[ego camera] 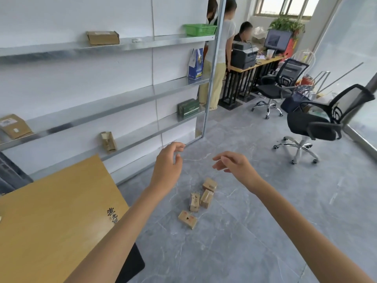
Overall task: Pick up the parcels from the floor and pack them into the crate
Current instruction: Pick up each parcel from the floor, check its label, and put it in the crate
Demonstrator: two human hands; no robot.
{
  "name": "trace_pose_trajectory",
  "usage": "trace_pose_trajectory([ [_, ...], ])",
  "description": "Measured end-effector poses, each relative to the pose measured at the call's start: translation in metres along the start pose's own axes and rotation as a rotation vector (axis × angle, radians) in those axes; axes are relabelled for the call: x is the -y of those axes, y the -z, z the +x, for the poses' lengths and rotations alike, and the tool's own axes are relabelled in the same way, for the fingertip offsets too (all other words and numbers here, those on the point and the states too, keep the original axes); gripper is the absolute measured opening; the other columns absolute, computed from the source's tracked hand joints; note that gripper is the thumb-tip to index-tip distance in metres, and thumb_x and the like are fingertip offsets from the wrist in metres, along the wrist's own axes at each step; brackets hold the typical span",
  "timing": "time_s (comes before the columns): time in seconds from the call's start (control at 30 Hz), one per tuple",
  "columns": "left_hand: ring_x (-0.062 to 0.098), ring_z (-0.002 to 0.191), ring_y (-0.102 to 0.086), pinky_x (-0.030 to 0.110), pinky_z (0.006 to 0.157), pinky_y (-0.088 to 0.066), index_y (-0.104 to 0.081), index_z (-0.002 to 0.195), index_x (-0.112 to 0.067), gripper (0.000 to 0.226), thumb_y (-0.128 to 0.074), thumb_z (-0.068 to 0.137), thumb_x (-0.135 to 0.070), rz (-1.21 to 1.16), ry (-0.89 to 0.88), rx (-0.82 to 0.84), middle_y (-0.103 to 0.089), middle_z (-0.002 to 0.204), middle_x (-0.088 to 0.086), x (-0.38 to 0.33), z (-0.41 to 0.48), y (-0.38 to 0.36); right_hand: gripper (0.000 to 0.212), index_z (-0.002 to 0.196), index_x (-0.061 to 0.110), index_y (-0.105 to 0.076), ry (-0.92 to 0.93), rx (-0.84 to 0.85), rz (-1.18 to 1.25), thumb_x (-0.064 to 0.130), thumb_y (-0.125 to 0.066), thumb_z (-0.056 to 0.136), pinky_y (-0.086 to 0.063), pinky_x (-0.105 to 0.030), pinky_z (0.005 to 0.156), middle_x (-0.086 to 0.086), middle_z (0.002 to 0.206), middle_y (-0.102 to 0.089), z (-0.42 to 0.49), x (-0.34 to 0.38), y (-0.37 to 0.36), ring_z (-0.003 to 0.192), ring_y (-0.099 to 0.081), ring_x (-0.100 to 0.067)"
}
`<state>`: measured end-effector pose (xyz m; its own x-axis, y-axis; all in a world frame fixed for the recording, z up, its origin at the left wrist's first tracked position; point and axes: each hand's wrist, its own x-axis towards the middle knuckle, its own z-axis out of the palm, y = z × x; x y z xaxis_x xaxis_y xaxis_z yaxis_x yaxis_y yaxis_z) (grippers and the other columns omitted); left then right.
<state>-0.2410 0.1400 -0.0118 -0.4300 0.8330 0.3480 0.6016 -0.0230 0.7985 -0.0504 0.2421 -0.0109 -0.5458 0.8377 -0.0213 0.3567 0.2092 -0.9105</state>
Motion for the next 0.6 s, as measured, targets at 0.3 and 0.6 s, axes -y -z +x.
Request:
trace_pose_trajectory([
  [0.3,0.003,0.104,-0.054,0.001,0.081,-0.035,-0.057,0.114,-0.016,0.03,-0.043,0.092,-0.001,0.008,0.034,0.11,-0.061,0.112,-0.005,0.063,0.069,-0.004,0.024,0.103,0.005,-0.065,-0.132,-0.011,0.032,0.006,-0.042,0.099,-0.047,-0.009,0.066,-0.011,0.092,-0.07,0.063,-0.025,-0.023,0.081,-0.065,-0.017],
  [0.6,0.004,0.104,-0.054,0.003,0.079,-0.033,-0.059,0.113,-0.015,0.031,-0.043,0.091,0.0,-0.004,0.152,0.235,-0.062,0.112,-0.003,0.117,0.136,-0.068,0.023,0.101,0.002,-0.064,-0.314,-0.005,0.075,0.003,-0.041,0.098,-0.044,-0.005,0.059,-0.012,0.088,-0.068,0.138,-0.088,-0.018,0.068,-0.063,-0.004],
])
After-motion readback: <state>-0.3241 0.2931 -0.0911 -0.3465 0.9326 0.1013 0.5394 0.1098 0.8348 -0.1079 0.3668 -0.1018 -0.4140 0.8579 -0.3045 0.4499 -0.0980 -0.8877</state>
